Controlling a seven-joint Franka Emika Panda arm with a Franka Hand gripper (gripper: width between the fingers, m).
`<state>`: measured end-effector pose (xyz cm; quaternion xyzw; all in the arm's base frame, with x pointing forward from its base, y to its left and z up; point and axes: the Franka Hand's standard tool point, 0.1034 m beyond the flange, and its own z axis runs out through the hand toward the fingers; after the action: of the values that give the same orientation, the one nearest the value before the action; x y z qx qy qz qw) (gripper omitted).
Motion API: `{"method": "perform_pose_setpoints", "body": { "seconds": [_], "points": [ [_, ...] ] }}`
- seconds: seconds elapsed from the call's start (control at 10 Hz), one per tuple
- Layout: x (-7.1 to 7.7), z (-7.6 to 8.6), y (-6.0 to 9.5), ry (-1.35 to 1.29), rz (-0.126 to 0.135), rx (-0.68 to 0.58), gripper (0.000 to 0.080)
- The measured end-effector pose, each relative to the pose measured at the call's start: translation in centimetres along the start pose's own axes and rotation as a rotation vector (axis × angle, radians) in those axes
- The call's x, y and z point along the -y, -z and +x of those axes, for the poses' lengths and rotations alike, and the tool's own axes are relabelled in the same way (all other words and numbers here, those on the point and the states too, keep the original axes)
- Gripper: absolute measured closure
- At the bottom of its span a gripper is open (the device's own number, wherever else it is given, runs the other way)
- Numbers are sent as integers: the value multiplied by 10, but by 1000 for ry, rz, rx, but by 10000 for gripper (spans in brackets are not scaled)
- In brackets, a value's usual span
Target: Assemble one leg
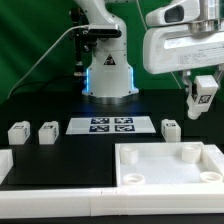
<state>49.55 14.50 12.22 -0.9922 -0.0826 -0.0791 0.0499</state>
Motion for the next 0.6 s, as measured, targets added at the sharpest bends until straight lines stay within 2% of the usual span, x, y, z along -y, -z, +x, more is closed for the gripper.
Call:
{"method": "perform_pose_setpoints", "body": {
  "seconds": [0.1, 0.2, 0.3, 0.4, 0.6],
  "points": [
    [-1, 14, 4, -2, 7, -135, 502],
    [-14, 27, 11, 24, 1, -292, 502],
    [-25, 34, 10, 43, -10, -406, 502],
    [-23, 29, 1, 43, -5, -366, 502],
    [-23, 31, 4, 47, -6, -371, 502]
  ]
}}
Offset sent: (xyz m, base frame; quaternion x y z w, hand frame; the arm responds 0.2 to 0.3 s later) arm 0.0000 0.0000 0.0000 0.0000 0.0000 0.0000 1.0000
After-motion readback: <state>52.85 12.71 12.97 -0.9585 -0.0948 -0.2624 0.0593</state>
